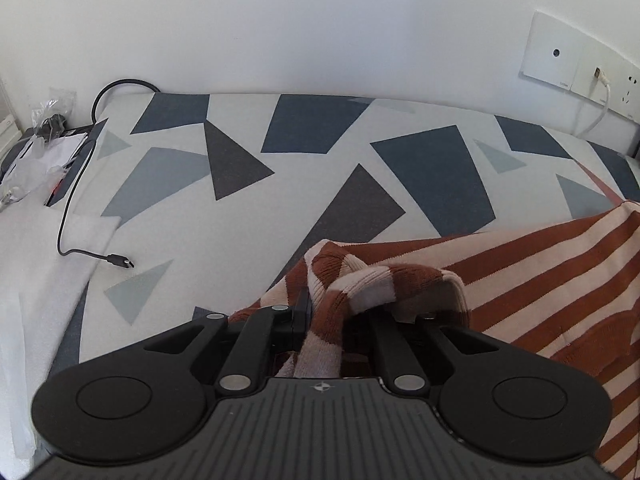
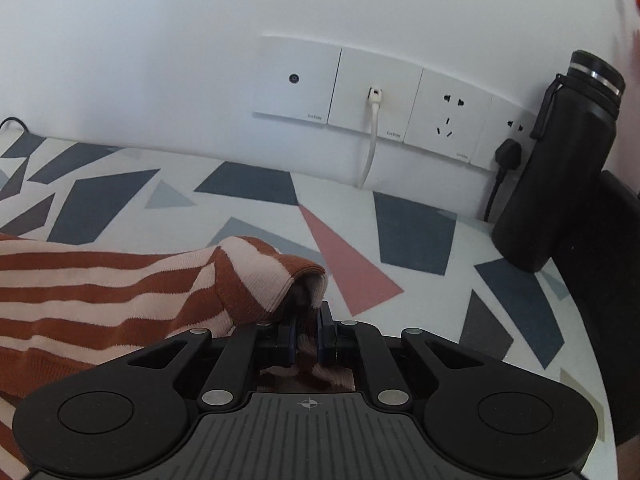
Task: Fold clothes
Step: 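Open both grippers to release the sweater flat onto the ironing board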
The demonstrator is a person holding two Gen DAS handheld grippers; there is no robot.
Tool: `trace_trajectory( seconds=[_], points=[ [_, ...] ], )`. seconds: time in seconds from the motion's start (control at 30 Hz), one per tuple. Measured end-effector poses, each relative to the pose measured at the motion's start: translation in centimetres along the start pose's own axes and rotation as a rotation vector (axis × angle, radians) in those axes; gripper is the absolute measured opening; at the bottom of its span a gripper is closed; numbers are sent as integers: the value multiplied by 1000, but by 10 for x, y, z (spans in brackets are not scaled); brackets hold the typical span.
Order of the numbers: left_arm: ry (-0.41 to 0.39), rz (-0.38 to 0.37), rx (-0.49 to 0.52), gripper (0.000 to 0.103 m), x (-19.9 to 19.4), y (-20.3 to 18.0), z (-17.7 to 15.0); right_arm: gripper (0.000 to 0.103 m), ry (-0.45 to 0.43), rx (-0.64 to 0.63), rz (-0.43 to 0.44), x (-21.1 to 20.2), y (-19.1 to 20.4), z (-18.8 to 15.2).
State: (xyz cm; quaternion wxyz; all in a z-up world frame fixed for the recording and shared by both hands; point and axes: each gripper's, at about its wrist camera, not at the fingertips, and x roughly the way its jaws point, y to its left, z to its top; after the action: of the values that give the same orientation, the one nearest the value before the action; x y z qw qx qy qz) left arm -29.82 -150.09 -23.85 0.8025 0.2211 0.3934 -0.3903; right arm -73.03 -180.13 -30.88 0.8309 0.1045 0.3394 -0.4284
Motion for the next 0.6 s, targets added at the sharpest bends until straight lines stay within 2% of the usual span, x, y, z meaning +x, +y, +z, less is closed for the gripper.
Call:
trace_trajectory(
  seconds=[0.23,0.37,0.43,0.47,0.5,0.57,0.6],
  points=[
    [26,18,38,10,2,-5,4,10,-27,3,-18,1,5,-13],
    [26,32,57,12,1,-10,3,18,-28,38,-11,1,0,-14],
    [21,39,79,14,0,-12,2,30,-26,40,-29,-2,-2,-15],
    [14,38,88,18,-1,-12,0,43,-34,54,-33,-6,-5,-16],
    [8,36,95,22,-3,-12,-3,63,-40,79,-31,-12,-10,-18],
    [1,21,90,47,-11,-9,-9,82,-51,129,-25,-25,-20,-21],
    [-9,6,82,53,-17,-6,-12,82,-55,156,-19,-33,-26,-24]
  ],
)
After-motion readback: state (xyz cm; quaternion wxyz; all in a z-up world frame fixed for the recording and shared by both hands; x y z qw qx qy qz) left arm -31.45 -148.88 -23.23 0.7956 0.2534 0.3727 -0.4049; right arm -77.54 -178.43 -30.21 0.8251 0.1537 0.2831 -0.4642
